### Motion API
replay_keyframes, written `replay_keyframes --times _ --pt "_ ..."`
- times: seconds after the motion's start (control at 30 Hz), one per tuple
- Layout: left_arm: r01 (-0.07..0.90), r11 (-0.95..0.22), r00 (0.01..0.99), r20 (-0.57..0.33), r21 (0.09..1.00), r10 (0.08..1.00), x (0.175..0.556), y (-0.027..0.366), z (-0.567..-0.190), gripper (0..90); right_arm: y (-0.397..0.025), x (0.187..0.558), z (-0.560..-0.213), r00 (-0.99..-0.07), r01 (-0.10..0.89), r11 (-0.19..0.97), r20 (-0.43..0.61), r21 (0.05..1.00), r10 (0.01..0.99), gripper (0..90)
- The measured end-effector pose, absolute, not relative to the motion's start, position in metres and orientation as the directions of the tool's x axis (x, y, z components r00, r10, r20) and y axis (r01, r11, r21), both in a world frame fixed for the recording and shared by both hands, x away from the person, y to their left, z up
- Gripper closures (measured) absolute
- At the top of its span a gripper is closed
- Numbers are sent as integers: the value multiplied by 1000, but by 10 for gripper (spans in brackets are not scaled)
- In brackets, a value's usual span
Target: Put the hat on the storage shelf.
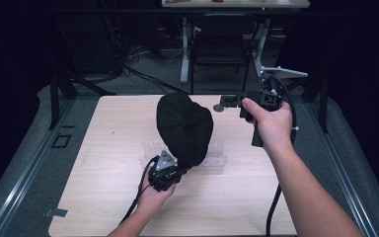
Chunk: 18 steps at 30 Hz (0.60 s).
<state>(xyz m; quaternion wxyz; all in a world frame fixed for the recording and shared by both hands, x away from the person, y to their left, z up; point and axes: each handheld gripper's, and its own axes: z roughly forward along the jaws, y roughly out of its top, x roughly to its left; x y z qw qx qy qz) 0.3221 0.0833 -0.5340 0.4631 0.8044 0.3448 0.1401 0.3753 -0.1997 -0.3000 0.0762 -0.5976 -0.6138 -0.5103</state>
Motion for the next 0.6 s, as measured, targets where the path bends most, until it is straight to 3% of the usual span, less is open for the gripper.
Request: replay_keyframes --times 0.6 --pt "521 -250 697 -237 816 677 328 96 -554 838 -211 371 -305 -259 811 -252 710 528 655 805"
